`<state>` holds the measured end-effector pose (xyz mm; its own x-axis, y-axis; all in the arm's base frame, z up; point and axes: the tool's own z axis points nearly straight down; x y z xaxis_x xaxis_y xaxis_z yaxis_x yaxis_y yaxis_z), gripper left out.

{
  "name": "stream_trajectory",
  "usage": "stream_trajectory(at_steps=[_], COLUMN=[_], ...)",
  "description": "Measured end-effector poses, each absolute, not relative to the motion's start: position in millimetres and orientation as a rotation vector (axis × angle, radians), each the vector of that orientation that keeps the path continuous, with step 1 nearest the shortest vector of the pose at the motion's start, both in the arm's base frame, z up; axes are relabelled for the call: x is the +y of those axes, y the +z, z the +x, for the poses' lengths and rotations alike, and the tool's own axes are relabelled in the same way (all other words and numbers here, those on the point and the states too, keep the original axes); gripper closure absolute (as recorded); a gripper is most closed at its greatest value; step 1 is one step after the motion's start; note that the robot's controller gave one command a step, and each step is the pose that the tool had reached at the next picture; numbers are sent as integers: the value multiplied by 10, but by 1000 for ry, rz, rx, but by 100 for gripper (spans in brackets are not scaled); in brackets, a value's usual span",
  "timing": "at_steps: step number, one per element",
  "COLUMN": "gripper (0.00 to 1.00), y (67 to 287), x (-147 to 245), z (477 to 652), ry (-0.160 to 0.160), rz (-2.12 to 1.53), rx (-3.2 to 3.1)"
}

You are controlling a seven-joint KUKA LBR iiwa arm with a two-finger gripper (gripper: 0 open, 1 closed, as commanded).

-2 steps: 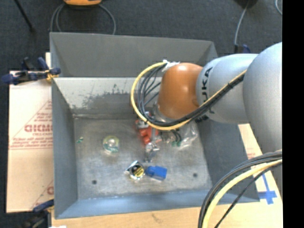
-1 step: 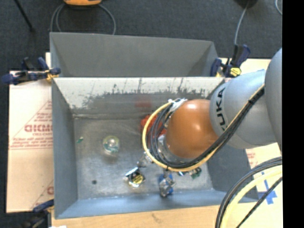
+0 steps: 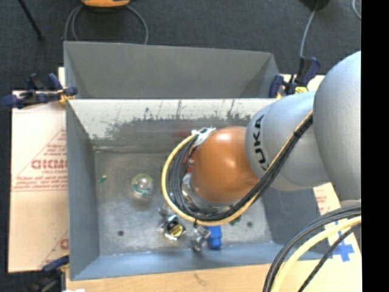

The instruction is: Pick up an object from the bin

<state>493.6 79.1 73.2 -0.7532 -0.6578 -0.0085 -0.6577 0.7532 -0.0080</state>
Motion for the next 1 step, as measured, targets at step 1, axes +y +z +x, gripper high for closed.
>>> stream_trajectory(at_steps=[1], gripper=[100], y=[751], x=[807], z=[4950], ry=[-4], rz=[-1093], rx=[2928])
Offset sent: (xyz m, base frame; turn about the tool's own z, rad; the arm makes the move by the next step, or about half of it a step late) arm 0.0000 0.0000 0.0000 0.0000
